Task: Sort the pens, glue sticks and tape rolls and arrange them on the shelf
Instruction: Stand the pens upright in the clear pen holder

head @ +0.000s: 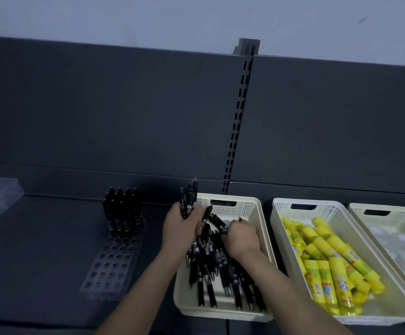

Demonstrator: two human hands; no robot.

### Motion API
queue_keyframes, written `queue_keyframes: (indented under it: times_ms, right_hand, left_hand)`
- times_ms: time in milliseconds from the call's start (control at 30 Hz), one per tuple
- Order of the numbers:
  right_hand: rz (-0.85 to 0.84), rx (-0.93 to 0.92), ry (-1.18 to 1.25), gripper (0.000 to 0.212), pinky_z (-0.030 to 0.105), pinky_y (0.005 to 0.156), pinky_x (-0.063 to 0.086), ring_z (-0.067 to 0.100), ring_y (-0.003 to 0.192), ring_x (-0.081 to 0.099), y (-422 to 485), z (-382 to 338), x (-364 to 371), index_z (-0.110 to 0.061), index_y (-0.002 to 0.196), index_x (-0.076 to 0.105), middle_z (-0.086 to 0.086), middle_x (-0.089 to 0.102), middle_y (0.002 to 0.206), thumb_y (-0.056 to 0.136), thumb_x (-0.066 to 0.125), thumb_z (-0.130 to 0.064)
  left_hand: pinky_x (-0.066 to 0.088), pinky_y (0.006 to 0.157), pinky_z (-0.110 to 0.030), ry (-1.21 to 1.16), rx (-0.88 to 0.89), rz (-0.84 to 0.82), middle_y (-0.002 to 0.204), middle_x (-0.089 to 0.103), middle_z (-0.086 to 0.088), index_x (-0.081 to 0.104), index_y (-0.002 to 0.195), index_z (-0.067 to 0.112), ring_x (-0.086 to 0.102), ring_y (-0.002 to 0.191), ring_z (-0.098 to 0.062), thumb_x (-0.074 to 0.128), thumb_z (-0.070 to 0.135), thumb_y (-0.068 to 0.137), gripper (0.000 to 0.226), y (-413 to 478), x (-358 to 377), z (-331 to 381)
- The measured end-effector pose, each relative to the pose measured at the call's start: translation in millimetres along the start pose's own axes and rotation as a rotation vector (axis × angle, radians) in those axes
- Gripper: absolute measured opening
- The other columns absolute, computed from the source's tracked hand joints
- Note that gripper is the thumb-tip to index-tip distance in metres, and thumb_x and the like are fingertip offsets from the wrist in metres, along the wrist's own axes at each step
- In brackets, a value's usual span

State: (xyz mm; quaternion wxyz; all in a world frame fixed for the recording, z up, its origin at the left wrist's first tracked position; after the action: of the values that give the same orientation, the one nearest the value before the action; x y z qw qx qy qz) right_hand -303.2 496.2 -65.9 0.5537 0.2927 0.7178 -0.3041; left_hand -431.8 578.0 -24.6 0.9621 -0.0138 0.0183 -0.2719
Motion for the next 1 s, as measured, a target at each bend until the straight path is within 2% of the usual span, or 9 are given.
queue_keyframes:
  times_ms: [133,233,333,400,467,567,667,767,1000]
  right_hand:
    - [-0.041,-0.064,0.034,0.021,0.034,0.083,0.046,0.033,0.104,0.058,7.4,-3.5,-3.2,-0.012,0.104,0.058,0.013,0.063,0.111,0.086,0.053,-0.019]
    - [-0.061,-0.063,0.154,0.006,0.029,0.069,0.042,0.032,0.095,0.062,9.1,0.7,-8.5,-0.017,0.082,0.051,0.011,0.066,0.097,0.087,0.053,-0.021]
    - [-0.010,-0.052,0.319,0.031,0.026,0.058,0.032,0.028,0.070,0.056,11.1,8.7,-19.5,-0.018,0.061,0.041,-0.002,0.053,0.063,0.090,0.053,-0.019]
    - [0.030,-0.043,0.439,0.036,0.029,0.051,0.027,0.021,0.057,0.047,13.2,12.7,-29.9,-0.020,0.057,0.039,-0.004,0.044,0.055,0.089,0.054,-0.014]
    - [0.051,-0.035,0.541,0.037,0.026,0.045,0.027,0.014,0.049,0.039,13.9,14.5,-39.2,-0.016,0.057,0.040,-0.002,0.042,0.052,0.091,0.056,-0.016]
    - [0.079,0.006,0.798,0.034,0.018,0.043,0.026,0.014,0.052,0.034,10.3,17.0,-48.4,-0.008,0.061,0.044,0.001,0.040,0.056,0.091,0.059,-0.015]
    - [0.096,0.024,1.035,0.026,0.026,0.063,0.036,0.017,0.069,0.043,4.5,15.3,-59.2,0.010,0.083,0.056,0.010,0.050,0.073,0.092,0.059,-0.014]
    - [0.126,-0.011,1.192,0.016,0.032,0.074,0.042,0.016,0.078,0.052,-5.4,3.5,-76.3,0.006,0.089,0.065,0.009,0.062,0.083,0.092,0.058,-0.009]
    - [-0.079,-0.085,1.508,0.017,0.024,0.052,0.049,0.015,0.058,0.060,-40.8,-71.6,-95.6,-0.006,0.076,0.059,0.008,0.061,0.067,0.089,0.064,-0.015]
  left_hand:
    - [0.041,0.044,-0.014,-0.009,0.017,0.033,0.056,0.053,-0.001,0.050,0.079,0.009,0.046,0.041,-0.002,0.058,0.014,0.093,0.017,-1.9,-3.9,0.1]
    - [0.040,0.044,-0.014,-0.008,0.031,0.055,0.054,0.053,0.001,0.050,0.077,0.012,0.046,0.040,-0.002,0.058,0.015,0.092,0.018,-3.7,-6.3,-0.6]
    - [0.043,0.047,-0.018,-0.023,0.037,0.054,0.054,0.054,0.002,0.052,0.079,0.014,0.047,0.043,-0.005,0.062,0.019,0.090,0.016,-5.9,-7.1,0.2]
    - [0.046,0.053,-0.026,-0.041,0.034,0.029,0.054,0.054,0.002,0.053,0.082,0.015,0.048,0.046,-0.009,0.066,0.023,0.088,0.016,-6.5,-6.2,2.8]
    - [0.048,0.057,-0.032,-0.068,0.035,-0.005,0.053,0.053,0.001,0.053,0.082,0.015,0.048,0.048,-0.012,0.065,0.023,0.087,0.015,-7.1,-4.3,5.7]
    - [0.045,0.055,-0.028,-0.054,0.040,-0.018,0.053,0.054,0.005,0.054,0.084,0.016,0.049,0.049,-0.009,0.062,0.023,0.089,0.012,-7.7,-1.7,10.4]
    - [0.045,0.051,-0.021,-0.065,0.032,-0.035,0.058,0.057,0.004,0.055,0.086,0.015,0.052,0.051,-0.008,0.062,0.021,0.090,0.010,-5.1,-2.0,14.9]
    - [0.046,0.049,-0.018,-0.087,0.042,-0.057,0.068,0.064,0.002,0.057,0.089,0.013,0.056,0.050,-0.006,0.062,0.019,0.091,0.009,-2.3,-8.7,22.0]
    - [0.050,0.053,-0.021,-0.041,0.152,-0.219,0.070,0.067,0.002,0.064,0.087,0.019,0.060,0.056,-0.009,0.068,0.018,0.086,0.005,3.8,-54.2,43.0]
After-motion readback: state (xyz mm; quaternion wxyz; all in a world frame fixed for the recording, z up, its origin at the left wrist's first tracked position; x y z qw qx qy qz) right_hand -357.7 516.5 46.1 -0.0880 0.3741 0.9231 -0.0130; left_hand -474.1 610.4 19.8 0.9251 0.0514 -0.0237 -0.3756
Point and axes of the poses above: each hand's wrist, its own y-axis towards the middle knuckle, its own x-axis out of the palm, z = x × y, the point moved 2 cm from there along y, towards the middle knuckle
